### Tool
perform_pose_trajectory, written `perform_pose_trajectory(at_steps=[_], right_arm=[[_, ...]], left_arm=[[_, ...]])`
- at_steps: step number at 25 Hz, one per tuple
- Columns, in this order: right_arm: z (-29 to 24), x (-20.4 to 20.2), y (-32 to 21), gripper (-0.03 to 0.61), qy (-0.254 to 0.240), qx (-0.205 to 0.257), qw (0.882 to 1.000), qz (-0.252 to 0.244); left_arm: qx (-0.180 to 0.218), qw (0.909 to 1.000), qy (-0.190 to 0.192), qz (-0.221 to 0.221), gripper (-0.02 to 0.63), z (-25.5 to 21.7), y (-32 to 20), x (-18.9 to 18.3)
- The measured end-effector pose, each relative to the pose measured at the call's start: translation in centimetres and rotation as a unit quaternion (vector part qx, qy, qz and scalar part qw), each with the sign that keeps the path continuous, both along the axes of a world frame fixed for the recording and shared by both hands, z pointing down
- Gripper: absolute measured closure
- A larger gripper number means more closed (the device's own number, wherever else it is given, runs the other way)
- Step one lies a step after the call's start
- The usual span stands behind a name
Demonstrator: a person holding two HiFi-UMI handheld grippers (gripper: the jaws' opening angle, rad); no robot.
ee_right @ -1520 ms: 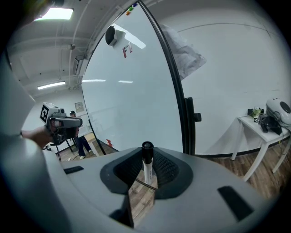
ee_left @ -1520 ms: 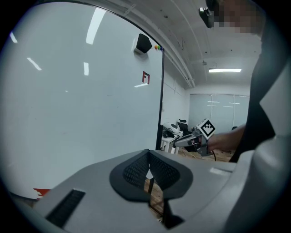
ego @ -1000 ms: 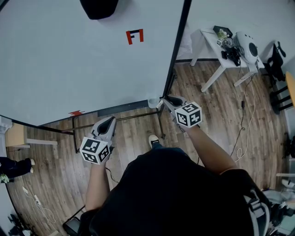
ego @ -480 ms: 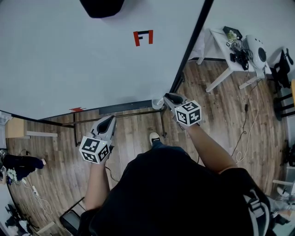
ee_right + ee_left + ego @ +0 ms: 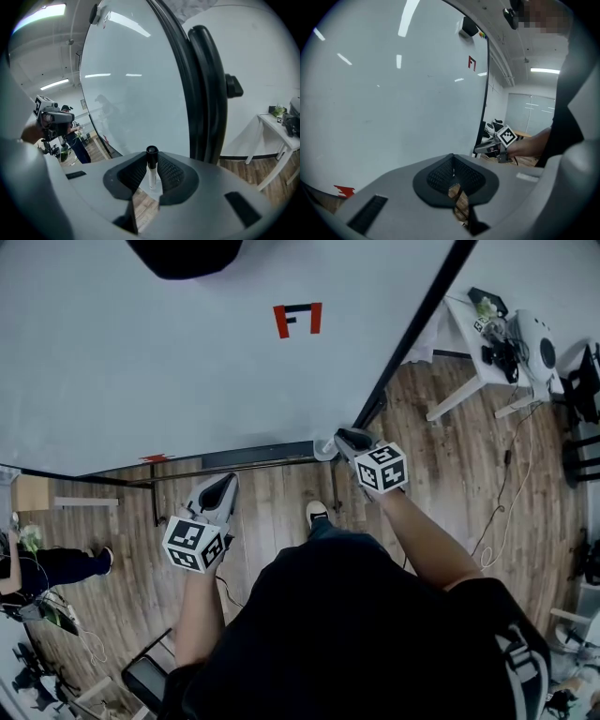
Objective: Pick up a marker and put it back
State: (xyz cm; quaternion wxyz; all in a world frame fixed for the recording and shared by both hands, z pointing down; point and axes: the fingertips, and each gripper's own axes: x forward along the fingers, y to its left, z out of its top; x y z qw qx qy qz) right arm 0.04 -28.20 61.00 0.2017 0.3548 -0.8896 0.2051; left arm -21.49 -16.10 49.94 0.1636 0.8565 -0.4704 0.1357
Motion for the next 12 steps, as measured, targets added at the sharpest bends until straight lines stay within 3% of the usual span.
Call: perform_pose_trajectory(at_steps=[12], right_arm=[[3.8,-0.4,-0.8,0.514,0.004,-0.024,1.0,-0.005]], left_arm=[[-0.025,0.9997,-0.003,-0.006,0.601,1.7,-1.1,0.3]])
